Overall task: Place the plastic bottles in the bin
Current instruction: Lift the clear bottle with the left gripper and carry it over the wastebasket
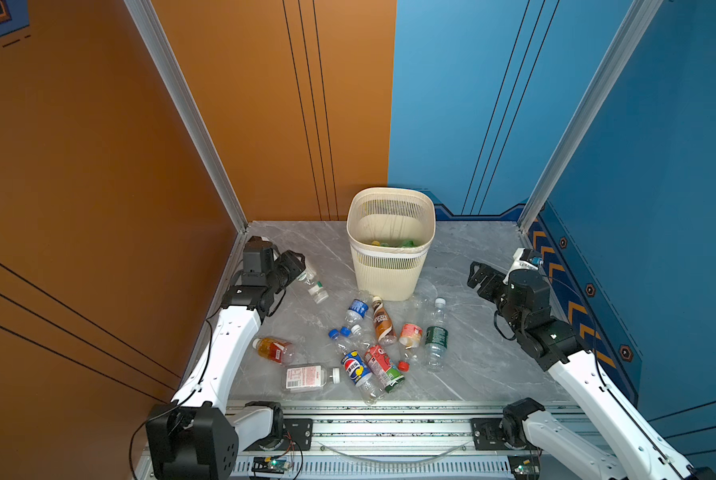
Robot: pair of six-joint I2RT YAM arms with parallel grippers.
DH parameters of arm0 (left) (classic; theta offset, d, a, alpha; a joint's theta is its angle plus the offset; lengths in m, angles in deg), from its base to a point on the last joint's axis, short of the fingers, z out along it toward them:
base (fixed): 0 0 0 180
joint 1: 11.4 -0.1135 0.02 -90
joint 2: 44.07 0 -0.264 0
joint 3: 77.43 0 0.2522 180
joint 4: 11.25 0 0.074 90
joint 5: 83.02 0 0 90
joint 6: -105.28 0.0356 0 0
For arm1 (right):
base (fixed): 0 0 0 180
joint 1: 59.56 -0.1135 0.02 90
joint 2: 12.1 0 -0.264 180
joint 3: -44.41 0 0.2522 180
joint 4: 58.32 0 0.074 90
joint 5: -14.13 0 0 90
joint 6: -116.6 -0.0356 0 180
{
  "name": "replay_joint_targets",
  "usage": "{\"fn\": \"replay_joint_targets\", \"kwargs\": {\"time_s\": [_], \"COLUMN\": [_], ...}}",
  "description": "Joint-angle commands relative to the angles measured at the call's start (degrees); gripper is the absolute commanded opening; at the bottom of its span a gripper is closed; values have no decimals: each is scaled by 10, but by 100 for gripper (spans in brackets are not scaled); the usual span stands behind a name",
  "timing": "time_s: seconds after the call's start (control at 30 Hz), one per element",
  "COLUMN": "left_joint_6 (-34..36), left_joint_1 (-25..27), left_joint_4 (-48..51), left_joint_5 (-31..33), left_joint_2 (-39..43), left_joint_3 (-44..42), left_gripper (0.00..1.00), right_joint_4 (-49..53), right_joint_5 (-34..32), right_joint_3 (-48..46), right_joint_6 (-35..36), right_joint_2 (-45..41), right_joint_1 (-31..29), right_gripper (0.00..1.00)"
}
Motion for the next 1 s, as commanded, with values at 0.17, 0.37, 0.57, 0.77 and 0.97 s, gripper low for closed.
{"fn": "replay_joint_targets", "kwargs": {"time_s": [0.17,0.37,0.57,0.77,0.97], "left_joint_6": [-37,-53,-53,-31,-31], "left_joint_1": [0,53,133,213,237], "left_joint_4": [-48,-110,-140,-129,-105], "left_joint_5": [-40,-44,-36,-28,-33], "left_joint_2": [-27,-89,-179,-295,-398], "left_joint_3": [137,234,325,437,523], "left_gripper": [37,37,37,36,36], "right_joint_4": [14,24,32,39,47], "right_joint_5": [7,7,6,4,4], "right_joint_3": [2,0,-6,-11,-14], "right_joint_6": [-8,-10,-15,-15,-15], "right_joint_2": [-1,-7,-17,-26,-34], "right_joint_1": [4,5,5,6,8], "right_gripper": [99,100,100,100,100]}}
